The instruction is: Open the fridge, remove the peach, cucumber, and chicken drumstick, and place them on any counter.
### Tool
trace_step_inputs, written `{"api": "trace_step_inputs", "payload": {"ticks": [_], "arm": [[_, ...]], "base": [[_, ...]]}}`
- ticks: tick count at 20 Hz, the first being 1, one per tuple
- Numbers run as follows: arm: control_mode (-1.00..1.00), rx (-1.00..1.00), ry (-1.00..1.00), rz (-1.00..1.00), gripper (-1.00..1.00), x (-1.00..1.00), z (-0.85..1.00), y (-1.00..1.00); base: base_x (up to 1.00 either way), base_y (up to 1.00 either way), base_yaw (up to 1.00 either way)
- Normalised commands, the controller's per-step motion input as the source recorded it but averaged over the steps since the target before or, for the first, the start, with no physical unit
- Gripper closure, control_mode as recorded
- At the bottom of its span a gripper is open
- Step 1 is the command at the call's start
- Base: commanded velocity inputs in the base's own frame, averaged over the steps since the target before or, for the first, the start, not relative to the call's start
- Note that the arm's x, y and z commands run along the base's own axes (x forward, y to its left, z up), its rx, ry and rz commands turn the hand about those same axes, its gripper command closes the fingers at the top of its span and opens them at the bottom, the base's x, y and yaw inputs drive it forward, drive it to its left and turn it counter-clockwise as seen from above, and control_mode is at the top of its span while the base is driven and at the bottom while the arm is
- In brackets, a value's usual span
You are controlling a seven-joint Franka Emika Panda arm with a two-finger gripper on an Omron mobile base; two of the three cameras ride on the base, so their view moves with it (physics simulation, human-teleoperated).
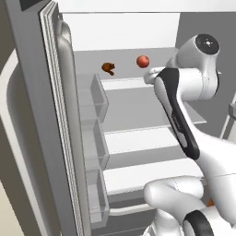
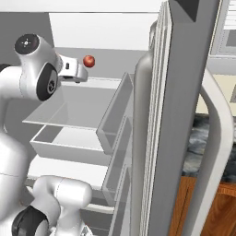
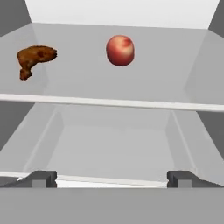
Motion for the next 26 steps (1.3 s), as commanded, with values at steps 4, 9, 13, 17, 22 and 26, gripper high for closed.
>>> {"api": "trace_step_inputs", "payload": {"ticks": [4,9,13,17,22,26], "arm": [[-1.0,0.1,0.18,0.0,-1.0,0.28,0.0,0.0],[-1.0,0.1,0.0,0.0,-1.0,0.42,0.0,0.0],[-1.0,0.04,0.0,0.0,-1.0,0.36,0.0,0.01],[-1.0,0.0,0.0,0.0,-1.0,0.29,0.0,0.0],[-1.0,0.0,0.0,0.0,-1.0,0.34,0.0,0.0],[-1.0,0.0,0.0,0.0,-1.0,0.35,0.0,0.0]], "base": [[0.0,0.0,0.0],[0.0,0.0,0.0],[0.0,0.0,0.0],[0.0,0.0,0.0],[0.0,0.0,0.0],[0.0,0.0,0.0]]}}
